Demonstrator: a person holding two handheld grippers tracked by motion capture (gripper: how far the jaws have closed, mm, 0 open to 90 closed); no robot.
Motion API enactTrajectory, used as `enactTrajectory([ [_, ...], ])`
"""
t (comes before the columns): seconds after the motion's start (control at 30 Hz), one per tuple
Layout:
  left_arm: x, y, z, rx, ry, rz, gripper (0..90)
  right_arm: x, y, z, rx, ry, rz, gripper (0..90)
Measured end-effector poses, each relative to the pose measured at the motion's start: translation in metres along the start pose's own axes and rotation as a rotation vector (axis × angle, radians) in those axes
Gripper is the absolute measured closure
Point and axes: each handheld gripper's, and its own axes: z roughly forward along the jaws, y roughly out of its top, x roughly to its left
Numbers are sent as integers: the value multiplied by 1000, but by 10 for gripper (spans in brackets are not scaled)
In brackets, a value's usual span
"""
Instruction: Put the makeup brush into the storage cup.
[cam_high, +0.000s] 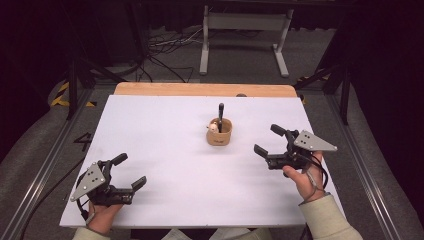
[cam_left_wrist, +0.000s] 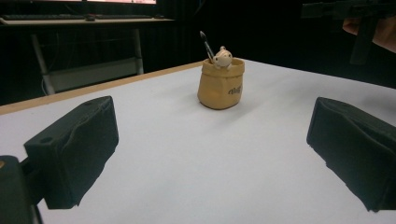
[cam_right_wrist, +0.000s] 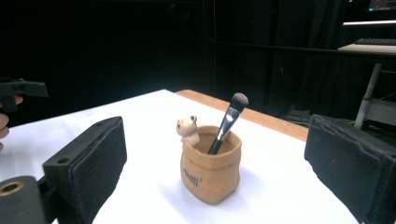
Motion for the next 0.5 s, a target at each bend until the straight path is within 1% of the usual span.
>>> enactTrajectory([
  [0.2,0,-1,1,-2,-10,-1,30,1,-12,-9,40,16,-16,59],
  [0.4,1,0,-2,7,-29,6,30,4,-24,-11,32,28,0,58],
  [0.47,2,0,-2,6,-31,-6,29,6,-28,-11,37,38,1,58],
  [0.5,2,-1,-3,6,-31,-4,28,6,-30,-10,42,43,-3,58],
])
